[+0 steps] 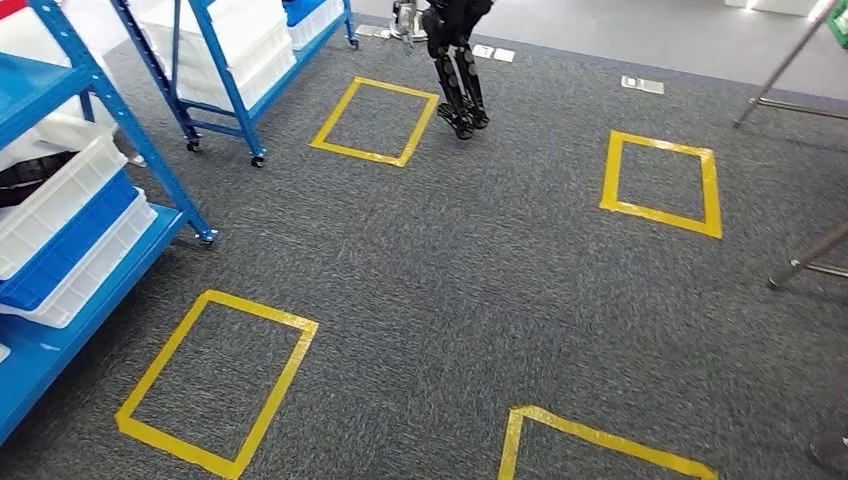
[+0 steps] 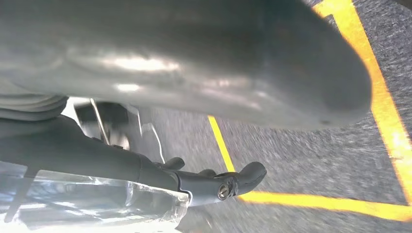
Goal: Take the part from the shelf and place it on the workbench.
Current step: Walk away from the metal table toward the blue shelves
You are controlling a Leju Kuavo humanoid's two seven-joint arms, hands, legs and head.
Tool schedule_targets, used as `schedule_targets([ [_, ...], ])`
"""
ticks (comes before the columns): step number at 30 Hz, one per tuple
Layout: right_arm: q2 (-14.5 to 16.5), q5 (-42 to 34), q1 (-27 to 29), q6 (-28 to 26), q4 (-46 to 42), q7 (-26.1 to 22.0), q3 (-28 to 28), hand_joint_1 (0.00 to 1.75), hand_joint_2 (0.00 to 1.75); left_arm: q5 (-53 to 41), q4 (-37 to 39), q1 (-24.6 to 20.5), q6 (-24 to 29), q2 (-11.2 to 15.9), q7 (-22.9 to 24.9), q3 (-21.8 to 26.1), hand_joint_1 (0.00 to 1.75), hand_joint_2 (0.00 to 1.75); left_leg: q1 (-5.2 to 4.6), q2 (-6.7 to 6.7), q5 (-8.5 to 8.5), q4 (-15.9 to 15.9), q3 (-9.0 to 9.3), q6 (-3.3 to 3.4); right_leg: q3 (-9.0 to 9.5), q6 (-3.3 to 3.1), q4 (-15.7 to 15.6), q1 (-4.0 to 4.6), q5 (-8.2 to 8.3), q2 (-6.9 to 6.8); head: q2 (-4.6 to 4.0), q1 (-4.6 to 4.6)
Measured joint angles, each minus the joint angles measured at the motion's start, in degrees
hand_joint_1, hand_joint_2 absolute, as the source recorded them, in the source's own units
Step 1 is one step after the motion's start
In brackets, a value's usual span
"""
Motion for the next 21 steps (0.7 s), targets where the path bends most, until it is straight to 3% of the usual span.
schedule_targets([
  [2,0.0,0.5,0.3,0.3,0.0,0.1,0.5,0.0,0.0,0.4,0.0,0.0,0.8,-0.4,0.3,0.5,0.0,0.0,0.02,-1.43,0.04,0.0,-0.06,0.04,-2.75,0.34,5.2,-0.31,-1.36,0.61,0.0,0.08],
  [3,0.0,0.7,0.3,0.4,0.0,0.2,0.7,0.0,0.0,0.6,0.0,0.1,1.1,-0.6,0.3,0.7,0.0,0.0,0.05,-2.14,0.04,0.1,-0.05,0.0,-2.66,0.87,4.8,-0.47,-0.66,0.72,0.0,0.1],
  [5,-0.1,1.0,0.3,0.5,0.0,0.3,1.1,0.0,0.0,0.9,0.1,0.2,1.5,-0.9,0.1,1.0,0.0,0.0,0.2,-3.49,-0.04,0.4,-0.05,-0.32,0.41,2.23,-2.2,-1.15,2.67,1.76,0.0,0.11],
  [6,0.0,1.1,0.3,0.5,0.0,0.3,1.3,0.0,0.0,1.0,0.1,0.2,1.5,-1.0,-0.2,1.2,0.0,0.0,0.15,-4.11,-0.2,0.8,-0.19,-0.68,2.0,2.58,-6.0,-1.37,4.18,2.68,0.0,0.17],
  [8,0.0,1.1,0.3,0.3,0.0,0.3,1.5,0.0,0.0,1.3,0.1,0.4,1.4,-1.1,-1.2,1.4,0.0,0.0,0.07,-5.02,-0.45,1.3,-0.58,-1.46,3.68,2.26,-9.9,-1.5,5.59,3.85,0.0,0.14],
  [10,0.1,0.8,0.3,-0.2,0.0,0.3,1.6,0.0,0.0,1.5,0.1,0.7,0.9,-1.1,-2.4,1.8,0.0,0.0,0.27,-5.66,-0.34,1.3,-0.86,-2.08,3.83,1.12,-10.0,-1.25,5.82,3.15,0.0,-0.03],
  [11,0.2,0.6,0.3,-0.6,0.0,0.3,1.6,0.0,0.0,1.5,0.1,0.8,0.7,-1.1,-3.1,2.0,0.0,0.0,0.41,-5.34,-0.47,1.5,-1.07,-2.31,3.92,0.67,-10.1,-1.24,5.99,2.77,0.0,-0.08],
  [13,0.1,0.2,0.3,-1.3,0.0,0.3,1.5,0.0,0.0,1.5,0.1,0.9,0.4,-1.0,-4.3,2.2,0.0,0.0,0.53,-3.13,-2.46,4.6,-2.51,-2.7,3.86,-0.15,-10.2,-1.27,6.23,1.77,0.0,-0.38],
  [15,0.1,-0.1,0.4,-1.8,0.0,0.2,1.5,0.0,0.0,1.7,0.1,0.8,0.3,-0.9,-5.6,2.3,0.0,0.0,0.52,-0.68,-6.24,11.5,-5.69,-2.99,3.79,-0.59,-10.2,-0.87,6.16,0.62,0.0,-0.69],
  [17,-0.1,-0.4,0.6,-2.4,0.0,0.1,1.4,0.0,0.0,3.5,0.1,0.8,-1.5,-0.8,-7.6,2.7,0.0,0.0,0.55,0.02,-8.27,17.2,-8.36,-3.04,3.73,-0.77,-10.2,-0.49,6.03,-0.71,0.0,-0.72],
  [18,-0.2,-0.7,0.6,-2.8,0.0,0.0,1.2,0.0,0.0,4.9,0.1,0.8,-3.2,-0.7,-8.8,3.3,0.0,0.0,0.54,0.18,-7.87,17.5,-8.39,-2.91,3.75,-0.85,-10.2,-0.34,5.97,-1.34,0.0,-0.72],
  [19,-0.3,-0.9,0.6,-3.3,0.0,-0.1,1.1,0.0,0.0,6.2,0.1,0.8,-4.9,-0.7,-10.0,3.9,0.0,0.0,0.5,0.37,-6.43,15.3,-7.1,-2.65,3.82,-0.91,-10.2,-0.24,5.91,-1.85,0.0,-0.73],
  [21,-0.3,-1.2,0.5,-4.0,0.0,-0.4,0.7,0.0,0.0,7.5,0.0,0.7,-6.9,-0.6,-12.4,5.0,0.0,0.0,0.04,2.21,-3.23,7.5,-2.74,-1.72,4.06,-0.97,-10.2,0.0,5.78,-2.69,0.0,-0.72],
])
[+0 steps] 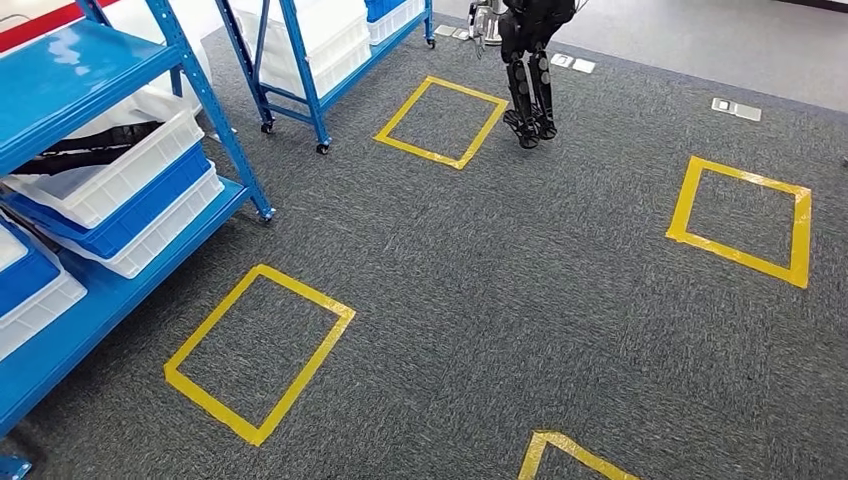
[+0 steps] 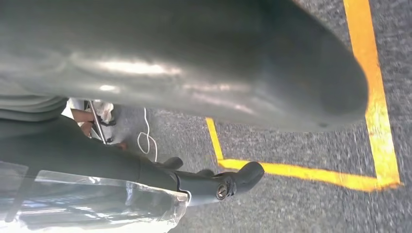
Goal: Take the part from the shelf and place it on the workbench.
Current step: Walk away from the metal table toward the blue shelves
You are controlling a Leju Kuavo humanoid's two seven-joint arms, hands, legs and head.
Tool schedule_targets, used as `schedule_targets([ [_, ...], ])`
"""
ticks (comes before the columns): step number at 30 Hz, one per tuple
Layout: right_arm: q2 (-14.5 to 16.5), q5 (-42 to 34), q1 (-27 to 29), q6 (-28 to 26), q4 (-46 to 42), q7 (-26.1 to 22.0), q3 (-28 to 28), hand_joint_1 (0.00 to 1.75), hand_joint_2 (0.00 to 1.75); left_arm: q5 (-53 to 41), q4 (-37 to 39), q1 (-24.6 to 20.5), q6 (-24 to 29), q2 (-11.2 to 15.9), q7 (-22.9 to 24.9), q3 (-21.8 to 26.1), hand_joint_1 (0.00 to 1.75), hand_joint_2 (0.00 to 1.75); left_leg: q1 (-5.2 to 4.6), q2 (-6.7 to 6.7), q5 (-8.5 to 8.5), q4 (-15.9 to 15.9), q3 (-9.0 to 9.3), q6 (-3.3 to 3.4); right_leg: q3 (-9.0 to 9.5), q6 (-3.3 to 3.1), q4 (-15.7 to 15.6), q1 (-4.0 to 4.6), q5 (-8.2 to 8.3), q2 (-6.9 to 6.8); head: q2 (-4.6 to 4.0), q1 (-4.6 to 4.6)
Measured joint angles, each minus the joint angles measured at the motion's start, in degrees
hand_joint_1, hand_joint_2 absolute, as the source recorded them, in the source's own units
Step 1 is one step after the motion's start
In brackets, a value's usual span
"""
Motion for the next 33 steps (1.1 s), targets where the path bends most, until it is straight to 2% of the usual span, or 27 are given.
schedule_targets([
  [1,0.0,-0.2,0.0,-0.3,0.0,-0.2,-0.2,0.0,0.0,0.1,0.0,-0.1,-0.2,0.0,-1.1,0.2,0.0,0.0,-0.35,1.01,0.88,-3.1,1.62,0.41,0.06,0.08,0.0,0.15,-0.09,-0.38,0.0,0.03],
  [2,0.0,-0.4,0.0,-0.6,0.0,-0.4,-0.4,0.0,0.0,0.1,0.0,-0.2,-0.4,0.1,-2.2,0.3,0.0,0.0,-0.71,1.78,1.16,-4.8,2.48,0.75,0.08,0.21,0.0,0.25,-0.16,-0.78,0.0,0.02],
  [3,0.0,-0.7,0.1,-0.9,0.0,-0.6,-0.7,0.0,0.0,-0.1,0.0,-0.2,-0.4,0.1,-3.2,0.4,0.0,0.0,-1.01,1.98,0.99,-5.3,2.58,0.93,0.1,0.41,0.0,0.28,-0.23,-1.22,0.0,0.03],
  [5,0.0,-1.5,0.3,-1.4,0.0,-1.0,-1.4,0.0,0.0,-1.0,0.0,-0.2,-0.3,0.2,-5.0,0.5,0.0,0.0,-0.94,0.79,1.42,-6.0,2.77,1.28,0.31,0.86,-0.1,0.35,-0.42,-1.98,0.0,-0.02],
  [6,-0.1,-1.8,0.4,-1.7,0.0,-1.3,-1.8,0.0,0.0,-1.4,0.0,-0.1,-0.3,0.2,-5.7,0.5,0.0,0.0,-0.75,0.22,1.75,-6.5,3.09,1.51,0.25,1.06,0.4,0.38,-0.81,-1.48,0.0,0.01],
  [7,-0.2,-2.0,0.5,-1.9,-0.1,-1.4,-2.2,0.0,0.0,-1.7,0.0,-0.1,-0.3,0.3,-6.2,0.5,0.0,0.0,-0.49,-0.39,2.11,-7.1,3.41,1.79,-0.32,1.1,1.9,0.4,-1.7,-0.39,0.0,0.05],
  [9,-0.5,-2.2,0.9,-2.2,-0.1,-1.7,-2.8,0.0,0.0,-1.9,-0.1,-0.2,-0.3,0.5,-6.7,0.5,0.0,0.0,-0.24,-1.65,2.48,-7.6,3.63,2.13,-3.29,0.93,8.3,0.12,-4.69,2.35,0.0,0.24],
  [10,-0.6,-2.3,1.1,-2.3,0.0,-1.7,-3.0,0.0,0.0,-2.0,-0.1,-0.2,-0.3,0.5,-6.7,0.5,0.0,0.0,-0.21,-2.37,2.53,-7.6,3.55,2.21,-5.16,0.92,12.1,-0.04,-6.15,3.06,0.0,0.32],
  [11,-0.7,-2.3,1.3,-2.3,0.0,-1.7,-3.2,0.0,0.0,-2.0,-0.1,-0.2,-0.3,0.6,-6.8,0.5,0.0,0.0,-0.21,-3.1,2.53,-7.6,3.51,2.2,-6.49,1.12,14.7,-0.17,-6.91,3.32,0.0,0.38],
  [12,-0.9,-2.4,1.5,-2.3,0.0,-1.7,-3.4,0.0,0.0,-2.0,-0.1,-0.1,-0.3,0.6,-6.8,0.5,0.0,0.0,-0.19,-3.82,2.53,-7.5,3.5,2.17,-6.94,1.53,15.4,-0.31,-6.79,3.42,0.0,0.38],
  [13,-1.0,-2.4,1.7,-2.3,0.0,-1.7,-3.5,0.0,0.0,-2.0,-0.1,-0.1,-0.3,0.6,-6.8,0.5,0.0,0.0,-0.13,-4.52,2.51,-7.5,3.56,2.08,-6.13,2.13,13.5,-0.48,-5.59,3.54,0.0,0.38],
  [14,-1.0,-2.4,1.7,-2.3,0.0,-1.7,-3.7,0.0,0.0,-2.0,-0.1,0.0,-0.3,0.6,-6.8,0.5,0.0,0.0,-0.06,-5.2,2.44,-7.3,3.62,1.92,-4.44,2.81,9.8,-0.75,-3.77,3.93,0.0,0.39],
  [15,-1.1,-2.4,1.7,-2.3,0.0,-1.7,-3.8,0.0,0.0,-2.0,-0.1,0.0,-0.3,0.6,-6.8,0.5,0.0,0.0,0.0,-5.8,2.32,-7.1,3.61,1.65,-2.64,3.3,5.8,-1.08,-2.1,4.87,0.0,0.43],
  [16,-1.1,-2.4,1.7,-2.3,0.0,-1.7,-3.8,0.0,0.0,-2.0,-0.1,0.0,-0.3,0.7,-6.8,0.5,0.0,0.0,-0.08,-6.36,2.15,-6.8,3.51,1.29,-1.17,3.45,2.4,-1.3,-0.78,5.78,0.0,0.5],
  [17,-1.1,-2.4,1.7,-2.3,0.0,-1.7,-3.9,0.0,0.0,-2.0,-0.1,0.0,-0.3,0.7,-6.8,0.5,0.0,0.0,-0.18,-6.77,2.04,-6.6,3.32,0.92,-0.35,3.27,0.6,-1.41,-0.09,6.51,0.0,0.53],
  [18,-1.1,-2.4,1.7,-2.3,0.0,-1.8,-3.9,0.0,0.0,-2.0,-0.1,0.0,-0.4,0.7,-6.9,0.5,0.0,0.0,-0.27,-7.13,2.02,-6.4,3.11,0.59,-0.15,2.91,0.0,-1.38,0.06,6.89,0.0,0.54],
  [20,-1.0,-2.8,1.7,-2.5,0.0,-1.8,-4.0,0.0,0.0,-1.9,-0.1,0.1,-1.5,0.8,-6.9,0.5,0.0,0.0,-0.17,-7.66,2.09,-6.3,2.75,0.11,-0.1,2.23,0.0,-1.35,0.31,6.19,0.0,0.43],
  [22,-1.0,-3.8,1.9,-3.2,0.0,-2.3,-4.6,0.0,0.0,-1.8,-0.1,0.2,-3.3,1.0,-7.3,0.5,0.0,0.0,-0.01,-5.97,0.87,-4.4,1.75,-0.37,-0.04,1.57,-0.1,-1.48,0.46,5.24,0.0,0.23],
  [24,-1.1,-5.2,2.3,-4.3,0.0,-3.3,-5.6,0.0,0.0,-2.0,-0.1,0.2,-4.9,1.1,-8.4,0.5,0.0,0.0,0.05,-3.22,-2.45,1.8,-1.22,-0.83,0.02,0.88,-0.2,-1.27,0.36,4.05,0.0,-0.01],
  [26,-1.2,-6.4,3.0,-5.3,0.0,-4.3,-6.7,0.0,0.0,-2.6,-0.1,0.1,-6.6,1.1,-10.0,0.4,0.0,0.0,0.14,-2.24,-5.18,8.8,-4.81,-1.07,0.07,0.44,-0.2,-0.96,0.14,2.64,0.0,-0.1],
  [27,-1.3,-6.9,3.4,-5.6,0.0,-4.7,-7.3,0.0,0.0,-3.0,-0.1,0.2,-7.4,1.2,-10.8,0.2,0.0,0.0,0.16,-2.07,-5.14,10.2,-5.55,-1.08,0.12,0.32,-0.2,-0.86,0.04,1.95,0.0,-0.1],
  [28,-1.3,-7.3,3.7,-5.9,0.0,-5.0,-7.9,0.0,0.0,-3.3,-0.1,0.2,-8.0,1.3,-11.5,0.1,0.0,0.0,0.17,-1.93,-4.07,9.3,-5.18,-1.0,0.22,0.23,-0.2,-0.82,-0.04,1.37,0.0,-0.11],
  [29,-1.4,-7.6,3.9,-6.2,0.0,-5.3,-8.4,0.0,0.0,-3.3,-0.1,0.2,-8.3,1.4,-12.1,-0.1,0.0,0.0,0.16,-1.59,-2.18,6.3,-3.63,-0.82,0.36,0.18,-0.2,-0.78,-0.13,0.89,0.0,-0.11],
  [30,-1.4,-7.9,3.9,-6.4,0.0,-5.5,-8.9,0.0,0.0,-3.1,-0.1,0.2,-8.6,1.5,-12.8,-0.1,0.0,0.0,0.09,-0.74,-0.27,2.2,-1.47,-0.52,0.52,0.19,-0.2,-0.74,-0.21,0.52,0.0,-0.13],
  [31,-1.4,-8.1,4.0,-6.5,0.0,-5.6,-9.3,0.0,0.0,-2.6,-0.1,0.1,-8.8,1.7,-13.4,-0.1,0.0,0.0,-0.13,0.23,0.95,-1.5,0.42,-0.25,0.64,0.32,-0.2,-0.52,-0.34,0.2,0.0,-0.13],
  [32,-1.4,-8.3,4.0,-6.7,0.0,-5.8,-9.7,0.0,0.0,-2.1,-0.1,0.0,-9.0,1.8,-13.9,-0.1,0.0,0.0,-0.36,0.98,1.61,-4.1,1.73,0.05,0.71,0.51,-0.2,-0.36,-0.47,-0.12,0.0,-0.11],
  [33,-1.4,-8.4,4.1,-6.8,0.0,-5.8,-10.0,0.0,0.0,-1.8,-0.1,-0.1,-9.1,1.9,-14.2,-0.1,0.0,0.0,-0.62,1.38,1.61,-5.3,2.21,0.28,0.74,0.75,-0.2,-0.21,-0.61,-0.49,0.0,-0.12],
])
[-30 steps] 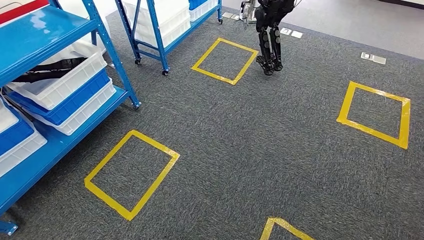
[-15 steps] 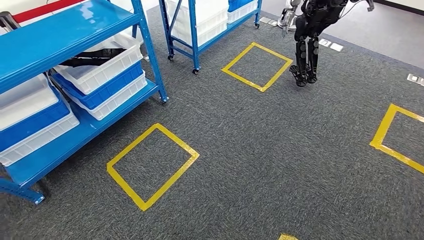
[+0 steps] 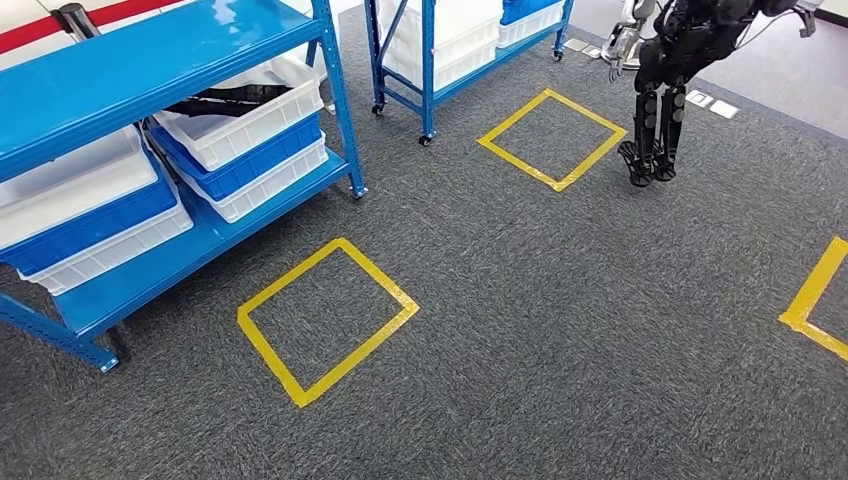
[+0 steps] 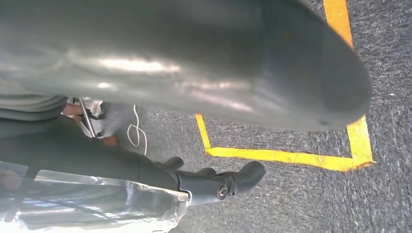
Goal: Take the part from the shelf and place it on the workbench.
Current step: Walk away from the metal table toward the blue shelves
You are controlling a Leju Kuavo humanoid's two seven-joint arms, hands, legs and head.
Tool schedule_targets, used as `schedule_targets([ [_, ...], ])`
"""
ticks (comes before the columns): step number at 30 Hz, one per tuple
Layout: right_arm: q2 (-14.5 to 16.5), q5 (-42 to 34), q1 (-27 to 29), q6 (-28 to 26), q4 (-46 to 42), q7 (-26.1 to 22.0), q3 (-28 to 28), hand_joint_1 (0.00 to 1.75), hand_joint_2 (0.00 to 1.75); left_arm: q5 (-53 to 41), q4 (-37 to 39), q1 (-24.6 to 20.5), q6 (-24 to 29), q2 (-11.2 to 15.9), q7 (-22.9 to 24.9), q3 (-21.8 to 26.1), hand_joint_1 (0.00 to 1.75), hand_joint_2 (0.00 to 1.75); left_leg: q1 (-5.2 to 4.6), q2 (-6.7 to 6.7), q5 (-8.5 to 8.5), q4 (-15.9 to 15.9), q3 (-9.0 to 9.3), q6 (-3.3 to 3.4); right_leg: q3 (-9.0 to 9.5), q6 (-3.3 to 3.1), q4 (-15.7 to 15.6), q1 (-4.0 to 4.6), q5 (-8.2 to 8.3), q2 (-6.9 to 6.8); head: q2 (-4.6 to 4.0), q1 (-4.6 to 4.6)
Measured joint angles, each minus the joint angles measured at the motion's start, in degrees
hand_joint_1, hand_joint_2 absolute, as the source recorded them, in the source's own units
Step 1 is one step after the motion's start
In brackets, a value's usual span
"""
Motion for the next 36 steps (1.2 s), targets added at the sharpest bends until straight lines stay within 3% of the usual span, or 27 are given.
schedule_targets([
  [2,0.0,-0.1,0.1,-0.2,0.0,-0.1,-0.5,0.0,0.0,0.7,0.0,-0.1,0.5,0.1,0.3,0.1,0.0,0.0,-0.33,-0.89,-0.1,-0.4,-0.03,0.47,0.21,0.52,-0.2,0.15,-0.16,-0.91,0.0,-0.02],
  [4,-0.2,0.4,0.2,-0.2,0.0,-0.2,-0.8,0.0,0.0,1.6,0.0,-0.1,0.5,0.1,1.0,0.5,0.0,0.0,-0.09,-1.84,0.42,-1.3,0.47,1.11,-0.13,0.89,1.0,0.15,-0.99,0.05,0.0,0.02],
  [5,-0.3,0.6,0.2,-0.1,0.0,0.0,-0.8,0.0,0.0,2.0,0.1,-0.2,-0.1,0.1,1.3,0.6,0.0,0.0,0.12,-2.23,0.7,-1.7,0.75,1.47,-1.06,0.85,3.1,0.13,-2.08,1.19,0.0,0.12],
  [7,-0.5,0.9,0.4,-0.1,0.0,0.3,-0.9,0.0,0.0,2.4,0.1,-0.3,-2.2,0.1,1.7,1.0,0.0,0.0,0.29,-3.05,0.9,-1.9,0.89,1.93,-4.59,0.51,10.1,-0.1,-5.1,3.38,0.0,0.35],
  [9,-0.5,0.6,0.6,-0.1,0.1,0.6,-1.1,0.0,0.0,2.4,0.1,-0.3,-3.9,0.1,2.0,1.3,0.0,0.0,0.27,-3.99,0.85,-1.9,0.91,1.96,-7.51,0.84,15.1,-0.26,-6.34,3.83,0.0,0.43],
  [10,-0.6,0.5,0.8,-0.1,0.1,0.8,-1.1,0.0,0.0,2.4,0.2,-0.2,-4.4,0.1,2.1,1.4,0.0,0.0,0.31,-4.4,0.8,-1.8,0.96,1.89,-7.6,1.35,14.7,-0.33,-5.57,3.87,0.0,0.44],
  [12,-0.6,0.4,0.9,-0.1,0.1,1.0,-1.3,0.0,0.0,2.4,0.2,-0.1,-5.2,0.1,2.2,1.5,0.0,0.0,0.44,-5.06,0.54,-1.5,1.08,1.5,-4.92,2.58,7.8,-0.72,-2.0,3.93,0.0,0.46],
  [13,-0.6,0.4,1.0,-0.1,0.1,1.0,-1.4,0.0,0.0,2.5,0.2,-0.1,-5.5,0.1,2.2,1.6,0.0,0.0,0.38,-5.25,0.31,-1.3,1.08,1.15,-3.47,2.85,4.3,-0.8,-0.44,4.05,0.0,0.49],
  [15,-0.6,0.4,0.9,-0.1,0.1,1.0,-1.5,0.0,0.0,3.0,0.2,-0.1,-6.0,0.1,2.2,1.7,0.0,0.0,0.17,-5.43,-0.23,-0.8,1.0,0.62,-1.89,2.38,0.5,-0.95,1.11,4.25,0.0,0.47],
  [17,-0.4,0.4,1.0,-0.1,0.1,1.1,-1.6,0.0,0.0,3.4,0.2,0.0,-6.3,0.2,2.1,1.9,0.0,0.0,0.06,-5.42,-0.38,-0.6,0.95,1.39,-1.66,1.66,0.3,-0.94,1.32,4.3,0.0,0.33],
  [19,-0.3,0.3,1.1,-0.1,0.1,1.2,-1.7,0.0,0.0,3.7,0.2,0.2,-6.5,0.2,2.0,2.1,0.0,0.0,0.09,-5.36,-0.24,-0.7,1.0,2.47,-1.53,1.55,0.3,-0.83,1.39,4.34,0.0,0.26],
  [25,-0.3,0.2,1.1,-0.1,0.1,1.3,-2.1,0.0,0.0,4.0,0.2,0.3,-6.6,0.2,1.7,3.0,0.0,0.0,0.27,-5.34,-0.19,-1.0,1.26,2.61,-1.48,1.11,0.3,-0.35,1.26,4.36,0.0,0.28],
  [28,-0.3,0.2,1.1,-0.1,0.1,1.3,-2.1,0.0,0.0,4.0,0.2,0.3,-6.6,0.2,1.7,3.2,0.0,0.0,0.35,-5.33,-0.17,-1.1,1.3,2.03,-1.49,0.83,0.4,-0.18,1.19,4.35,0.0,0.28],
  [32,-0.3,0.1,1.1,0.1,0.1,1.5,-2.3,0.0,0.0,4.0,0.2,0.3,-6.7,0.1,1.6,3.2,0.0,0.0,0.57,-5.33,-0.25,-1.2,1.33,0.16,-1.52,0.79,0.4,-0.02,1.16,4.35,0.0,0.29],
  [36,-0.3,-0.1,1.1,0.3,0.1,1.8,-2.4,0.0,0.0,4.2,0.2,0.4,-6.7,0.1,1.4,3.2,0.0,0.0,0.45,-5.32,-0.28,-1.2,1.32,-0.12,-1.55,0.79,0.4,-0.03,1.16,4.35,0.0,0.31],
])
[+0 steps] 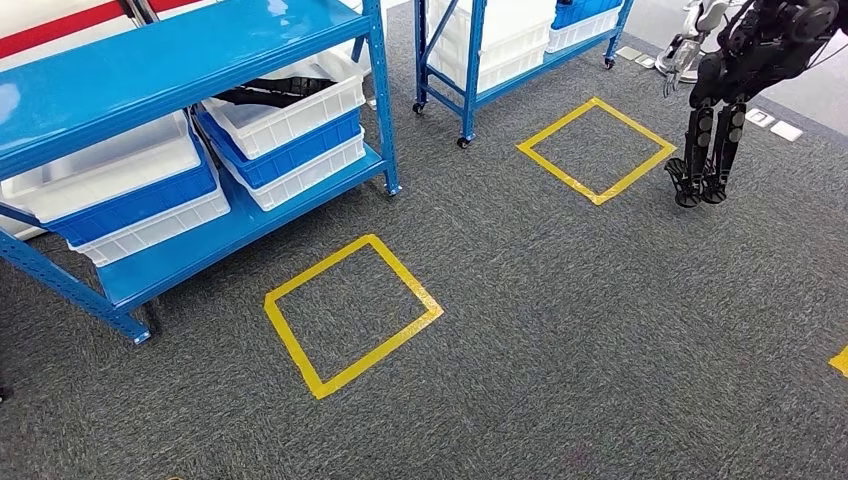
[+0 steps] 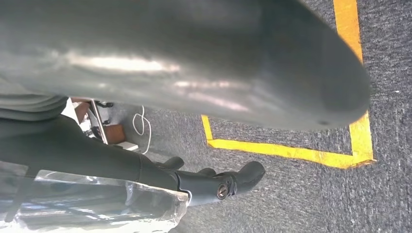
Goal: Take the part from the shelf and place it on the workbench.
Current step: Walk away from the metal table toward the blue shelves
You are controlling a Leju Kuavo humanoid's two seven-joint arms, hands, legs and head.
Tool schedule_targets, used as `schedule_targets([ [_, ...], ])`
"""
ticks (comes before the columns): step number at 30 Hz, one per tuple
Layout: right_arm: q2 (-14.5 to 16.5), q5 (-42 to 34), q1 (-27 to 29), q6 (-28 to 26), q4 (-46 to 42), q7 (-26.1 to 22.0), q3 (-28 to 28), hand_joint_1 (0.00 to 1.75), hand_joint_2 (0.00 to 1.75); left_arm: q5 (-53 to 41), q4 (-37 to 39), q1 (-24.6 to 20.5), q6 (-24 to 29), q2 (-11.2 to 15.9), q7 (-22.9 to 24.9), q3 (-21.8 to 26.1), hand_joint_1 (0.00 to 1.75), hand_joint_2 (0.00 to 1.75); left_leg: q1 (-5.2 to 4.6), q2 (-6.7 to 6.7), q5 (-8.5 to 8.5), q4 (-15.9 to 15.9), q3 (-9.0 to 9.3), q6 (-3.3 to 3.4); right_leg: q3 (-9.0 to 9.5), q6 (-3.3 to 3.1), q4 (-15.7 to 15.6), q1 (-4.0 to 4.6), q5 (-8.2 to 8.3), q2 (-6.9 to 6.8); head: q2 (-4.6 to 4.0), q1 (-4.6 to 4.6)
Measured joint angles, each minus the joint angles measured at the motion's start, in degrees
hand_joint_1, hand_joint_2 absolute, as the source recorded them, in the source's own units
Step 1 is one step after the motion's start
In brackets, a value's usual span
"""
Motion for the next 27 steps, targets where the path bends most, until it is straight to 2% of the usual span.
schedule_targets([
  [9,0.0,-0.1,0.0,0.2,0.0,0.4,-0.1,0.0,0.0,0.4,0.0,0.2,0.2,-0.2,-1.4,0.0,0.0,0.0,-0.47,0.0,-0.04,0.1,-0.03,0.01,0.02,0.05,-0.1,-0.44,0.03,0.0,0.0,0.01],
  [11,0.1,-0.2,0.0,0.2,0.0,0.5,-0.1,0.0,0.0,0.5,-0.1,0.2,0.2,-0.3,-1.8,0.0,0.0,0.0,-0.63,0.08,-0.08,0.0,0.01,0.51,0.28,0.43,-0.6,-0.83,0.25,-0.03,0.0,-0.08],
  [13,0.3,-0.4,0.0,0.2,0.0,0.6,-0.2,0.0,0.0,0.5,-0.1,0.3,0.3,-0.4,-2.2,0.0,0.0,0.0,-0.29,0.3,0.8,-2.1,1.24,1.61,0.67,0.84,-1.1,-0.73,0.39,-0.09,0.0,-0.12],
  [15,0.2,-0.6,-0.1,0.2,0.0,0.8,-0.4,0.0,0.0,0.5,-0.1,0.4,0.4,-0.6,-2.5,0.0,0.0,0.0,0.23,0.56,1.95,-4.6,2.77,2.48,-0.48,0.59,1.6,-0.36,-1.06,-0.06,0.0,0.01],
  [17,0.1,-1.0,-0.1,0.3,0.0,1.2,-0.8,0.0,0.0,0.3,-0.1,0.5,0.5,-0.8,-2.7,0.0,0.0,0.0,0.3,0.68,2.14,-5.1,3.09,2.61,-3.86,0.35,8.2,-0.67,-3.84,0.0,0.0,0.1],
  [18,0.0,-1.2,-0.1,0.3,0.0,1.4,-1.1,0.0,0.0,0.1,-0.1,0.5,0.5,-0.8,-2.9,0.0,0.0,0.0,0.38,0.67,2.05,-5.0,3.07,2.46,-5.37,0.56,11.0,-0.92,-4.7,-0.01,0.0,0.15],
  [19,-0.1,-1.5,0.0,0.3,0.0,1.5,-1.3,0.0,0.0,0.0,-0.1,0.5,0.4,-0.9,-3.1,0.0,0.0,0.0,0.52,0.62,1.9,-4.9,3.07,2.19,-5.95,1.11,11.9,-1.26,-4.65,-0.02,0.0,0.12],
  [20,-0.3,-1.8,0.0,0.3,0.0,1.6,-1.5,0.0,0.0,-0.2,-0.1,0.6,0.3,-0.9,-3.2,0.0,0.0,0.0,0.73,0.54,1.71,-4.7,3.08,1.86,-5.58,1.8,11.0,-1.58,-3.88,-0.02,0.0,0.11],
  [22,-0.4,-2.1,0.1,0.3,0.0,1.7,-1.9,0.0,0.0,-0.3,-0.1,0.6,0.2,-1.0,-3.4,0.0,0.0,0.0,1.3,0.35,1.03,-3.6,2.92,0.83,-2.63,3.43,5.0,-2.29,-1.13,-0.04,0.0,0.15],
  [23,-0.4,-2.2,0.1,0.3,0.0,1.6,-2.0,0.0,0.0,-0.4,-0.1,0.7,0.2,-0.9,-3.5,0.0,0.0,0.0,1.43,0.28,0.53,-2.9,2.64,0.17,-1.52,3.93,2.7,-2.42,-0.33,0.1,0.0,0.27],
  [24,-0.5,-2.3,0.1,0.3,0.0,1.6,-2.2,0.0,0.0,-0.6,-0.2,0.7,0.2,-0.9,-3.6,0.0,0.0,0.0,1.48,0.25,-0.15,-1.9,2.27,-0.52,-0.65,3.9,1.0,-2.52,0.12,0.27,0.0,0.44],
  [25,-0.5,-2.4,0.0,0.3,0.0,1.6,-2.4,0.0,0.0,-0.8,-0.2,0.6,0.2,-0.8,-3.8,0.0,0.0,0.0,1.46,0.2,-0.71,-1.1,1.92,-1.07,-0.27,3.48,0.3,-2.51,0.17,0.44,0.0,0.5],
  [27,-0.4,-2.7,0.1,0.3,0.0,1.5,-2.7,0.0,0.0,-1.0,-0.2,0.6,0.2,-0.8,-4.1,0.0,0.0,0.0,1.52,0.1,-1.29,-0.3,1.59,-1.61,-0.43,1.95,0.9,-2.27,-0.23,0.59,0.0,0.41],
])
